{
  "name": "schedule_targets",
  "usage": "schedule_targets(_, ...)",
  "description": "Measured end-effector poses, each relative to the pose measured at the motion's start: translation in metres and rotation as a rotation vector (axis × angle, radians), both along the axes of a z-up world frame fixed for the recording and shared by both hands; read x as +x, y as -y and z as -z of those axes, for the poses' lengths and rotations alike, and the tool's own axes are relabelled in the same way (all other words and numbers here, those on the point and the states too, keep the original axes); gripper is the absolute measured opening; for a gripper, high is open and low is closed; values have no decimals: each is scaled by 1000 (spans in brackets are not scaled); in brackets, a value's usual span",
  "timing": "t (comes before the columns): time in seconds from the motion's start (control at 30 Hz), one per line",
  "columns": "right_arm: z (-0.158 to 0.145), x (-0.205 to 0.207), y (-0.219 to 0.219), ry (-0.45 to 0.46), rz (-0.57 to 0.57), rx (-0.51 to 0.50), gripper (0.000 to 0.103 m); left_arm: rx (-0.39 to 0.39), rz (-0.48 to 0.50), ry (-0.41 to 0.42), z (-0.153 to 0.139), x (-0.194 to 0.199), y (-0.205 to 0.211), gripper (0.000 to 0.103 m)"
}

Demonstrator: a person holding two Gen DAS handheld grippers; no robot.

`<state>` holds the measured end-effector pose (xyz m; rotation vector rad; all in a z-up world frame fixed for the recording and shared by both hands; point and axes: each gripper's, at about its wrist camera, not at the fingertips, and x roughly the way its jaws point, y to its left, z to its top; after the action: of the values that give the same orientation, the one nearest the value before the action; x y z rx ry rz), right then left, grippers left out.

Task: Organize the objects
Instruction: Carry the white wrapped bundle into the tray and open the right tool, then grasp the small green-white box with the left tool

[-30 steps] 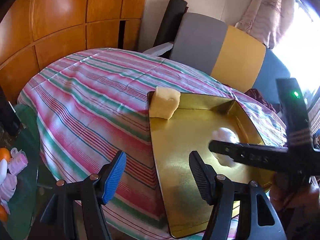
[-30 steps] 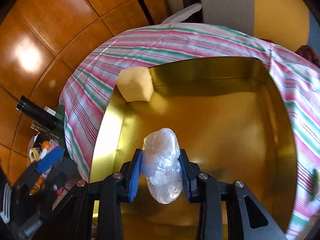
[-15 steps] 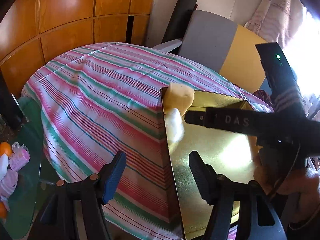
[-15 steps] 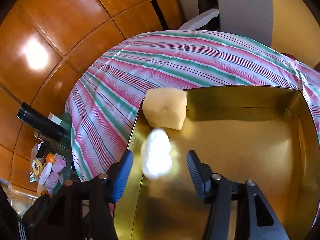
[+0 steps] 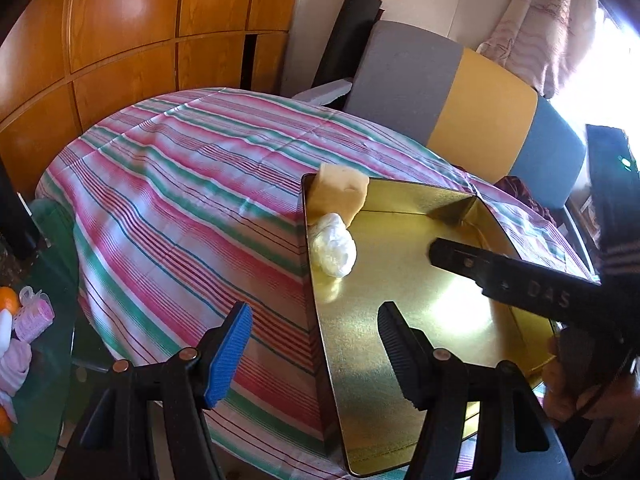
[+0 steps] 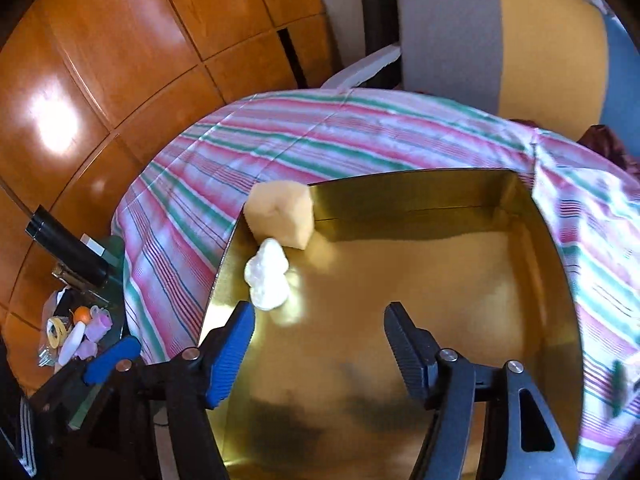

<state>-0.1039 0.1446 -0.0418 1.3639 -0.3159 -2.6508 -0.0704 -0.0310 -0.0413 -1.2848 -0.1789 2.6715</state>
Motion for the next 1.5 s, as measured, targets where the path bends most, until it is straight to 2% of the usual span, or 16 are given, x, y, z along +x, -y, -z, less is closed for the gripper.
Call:
schedule_targets(0.3, -14, 55, -34, -57, 85, 43, 89, 9, 77, -27, -8, 9, -16, 66)
schedule_targets(0.5, -22, 107, -90, -73, 208, 49, 91, 4, 171, -38, -14, 17, -43, 66)
schedule_targets(0.6, -26, 142, -131, -74, 301, 51, 91, -9, 235, -53, -20, 20, -64, 66)
schedule_targets(0.8, -36, 220, -230, -53, 553, 81, 94, -25, 404, -80, -34, 33, -122, 66)
schedule_targets(0.97, -40, 278, -297, -23, 753, 98, 95, -47, 616, -102, -37, 60, -189, 66)
schedule_targets(1.07, -37, 301, -323, -23, 820, 94, 95, -69, 746, -82, -28, 75, -234, 62)
schedule_targets(1.23, -21, 321, -342, -33, 872, 8, 96, -88, 916, -6, -2, 95, -297, 54)
schedule_targets(1.33, -9, 330, -350, -47, 886, -139, 96, -91, 955, 39, 12, 100, -322, 53)
schedule_targets(1.5, -9, 337, -352, -88, 906, -202, 96, -111, 981, 89, 30, 98, -355, 53)
